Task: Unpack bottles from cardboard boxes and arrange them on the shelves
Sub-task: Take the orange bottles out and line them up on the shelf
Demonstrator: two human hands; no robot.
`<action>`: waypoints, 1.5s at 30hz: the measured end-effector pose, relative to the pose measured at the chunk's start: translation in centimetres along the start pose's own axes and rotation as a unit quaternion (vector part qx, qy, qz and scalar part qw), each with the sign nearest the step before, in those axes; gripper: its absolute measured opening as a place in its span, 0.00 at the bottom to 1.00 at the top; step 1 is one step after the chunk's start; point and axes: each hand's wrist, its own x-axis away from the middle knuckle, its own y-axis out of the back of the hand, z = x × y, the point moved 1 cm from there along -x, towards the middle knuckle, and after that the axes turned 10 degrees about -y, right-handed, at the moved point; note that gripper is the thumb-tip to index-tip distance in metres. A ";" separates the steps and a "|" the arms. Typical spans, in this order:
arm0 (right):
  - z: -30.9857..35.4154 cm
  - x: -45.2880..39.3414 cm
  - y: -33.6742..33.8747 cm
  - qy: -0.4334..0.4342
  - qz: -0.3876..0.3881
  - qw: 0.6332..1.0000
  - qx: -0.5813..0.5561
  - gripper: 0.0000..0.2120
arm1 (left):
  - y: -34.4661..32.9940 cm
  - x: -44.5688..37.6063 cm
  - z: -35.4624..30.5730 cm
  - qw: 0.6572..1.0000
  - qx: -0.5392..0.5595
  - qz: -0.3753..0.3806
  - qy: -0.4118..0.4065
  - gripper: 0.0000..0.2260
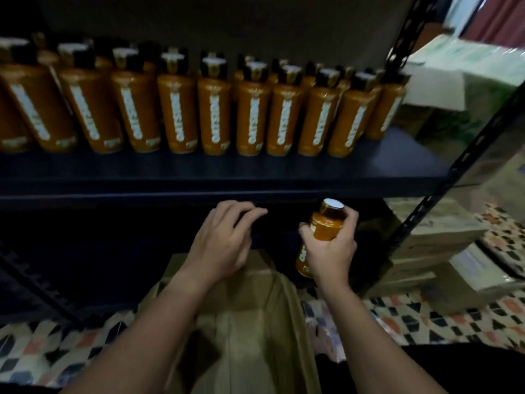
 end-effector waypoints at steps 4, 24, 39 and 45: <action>6.2 -4.3 3.6 0.090 -0.114 0.989 -0.040 0.28 | 2.3 -8.4 0.4 0.994 0.008 -0.006 -0.107 0.20; 10.4 -20.0 4.4 0.137 -0.045 0.988 -0.062 0.30 | 0.1 -16.4 3.5 0.963 0.136 0.187 -0.138 0.19; 9.0 -21.2 5.3 0.087 0.020 0.996 -0.026 0.41 | 0.4 -16.3 3.5 0.960 0.168 0.196 -0.106 0.19; 8.7 -21.6 5.4 0.051 0.041 0.997 -0.043 0.35 | 0.4 -16.3 3.6 0.960 0.172 0.198 -0.102 0.19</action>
